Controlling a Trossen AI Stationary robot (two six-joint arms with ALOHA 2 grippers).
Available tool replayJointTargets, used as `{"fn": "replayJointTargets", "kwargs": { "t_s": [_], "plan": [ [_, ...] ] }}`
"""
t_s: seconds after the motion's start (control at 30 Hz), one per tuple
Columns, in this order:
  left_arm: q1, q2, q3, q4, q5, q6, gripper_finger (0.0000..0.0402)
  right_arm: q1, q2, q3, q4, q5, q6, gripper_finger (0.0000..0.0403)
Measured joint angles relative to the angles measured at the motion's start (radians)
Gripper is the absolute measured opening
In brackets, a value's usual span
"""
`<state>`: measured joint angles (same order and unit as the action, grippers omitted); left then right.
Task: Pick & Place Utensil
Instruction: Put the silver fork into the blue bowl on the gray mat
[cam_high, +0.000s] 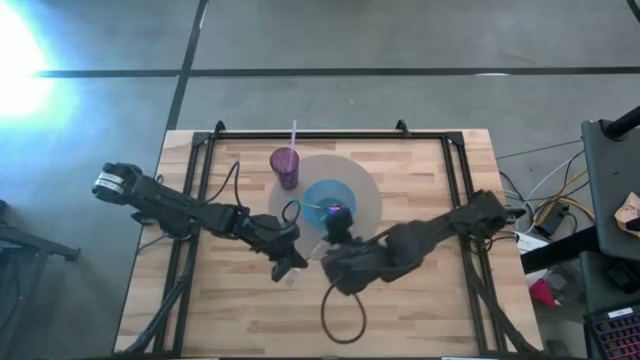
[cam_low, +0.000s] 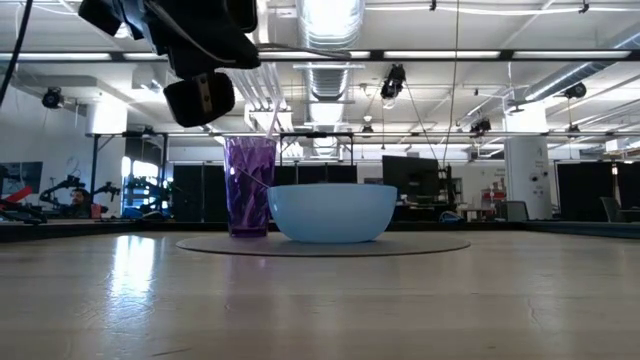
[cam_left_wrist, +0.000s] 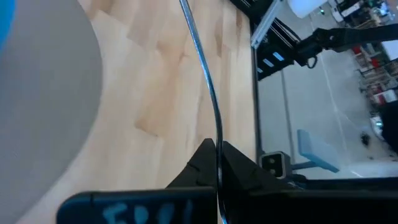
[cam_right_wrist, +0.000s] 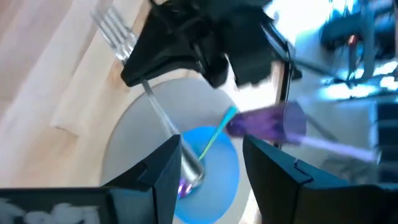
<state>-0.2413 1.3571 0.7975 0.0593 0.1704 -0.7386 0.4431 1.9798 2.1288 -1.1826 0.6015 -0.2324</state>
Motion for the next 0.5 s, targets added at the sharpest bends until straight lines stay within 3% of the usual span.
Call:
{"fn": "replayJointTargets", "kwargs": {
  "t_s": [0.23,0.5],
  "plan": [
    [0.000,0.000,0.000,0.002,-0.115,0.096,0.0000,0.004,-0.107,-0.027,-0.100,-0.011,0.269,0.0158],
    [0.000,0.000,0.000,0.082,-0.159,0.223,0.0000,0.011,-0.207,-0.192,-0.099,-0.037,0.418,0.0150]
  ]
}}
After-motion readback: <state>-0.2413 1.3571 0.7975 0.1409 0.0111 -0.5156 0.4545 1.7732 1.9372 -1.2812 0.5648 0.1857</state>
